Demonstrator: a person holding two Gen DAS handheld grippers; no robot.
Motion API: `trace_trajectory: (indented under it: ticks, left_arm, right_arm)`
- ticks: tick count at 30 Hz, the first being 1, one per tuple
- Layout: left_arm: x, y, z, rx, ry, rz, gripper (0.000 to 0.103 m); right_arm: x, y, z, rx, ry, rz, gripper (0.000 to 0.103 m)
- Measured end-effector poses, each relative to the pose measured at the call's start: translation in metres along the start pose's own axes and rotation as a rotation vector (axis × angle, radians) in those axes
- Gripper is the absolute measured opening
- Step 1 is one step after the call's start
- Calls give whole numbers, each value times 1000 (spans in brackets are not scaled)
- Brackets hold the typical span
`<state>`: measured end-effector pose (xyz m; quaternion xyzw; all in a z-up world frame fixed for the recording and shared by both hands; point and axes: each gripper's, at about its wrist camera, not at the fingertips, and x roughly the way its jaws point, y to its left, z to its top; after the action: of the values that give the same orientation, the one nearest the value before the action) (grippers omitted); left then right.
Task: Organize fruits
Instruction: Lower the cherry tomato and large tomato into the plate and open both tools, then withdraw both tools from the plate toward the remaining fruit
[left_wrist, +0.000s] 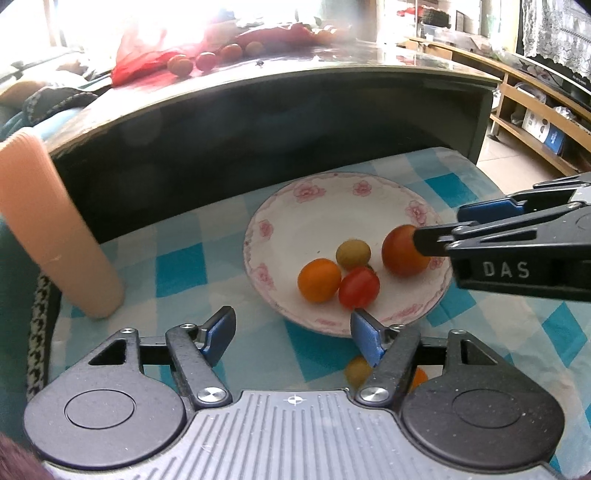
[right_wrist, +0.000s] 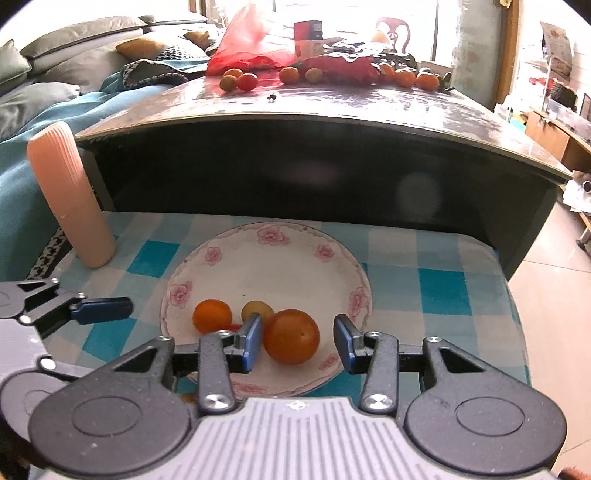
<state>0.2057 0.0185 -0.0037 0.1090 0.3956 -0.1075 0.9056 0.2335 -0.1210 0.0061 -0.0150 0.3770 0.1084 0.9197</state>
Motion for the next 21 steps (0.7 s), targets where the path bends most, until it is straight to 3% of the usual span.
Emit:
trace_trajectory:
  ticks: [21]
  left_arm:
    - [-45, -11, -42, -15, 52, -43, 78]
  right_arm:
    - [-48, 7, -48, -13, 104, -54, 56]
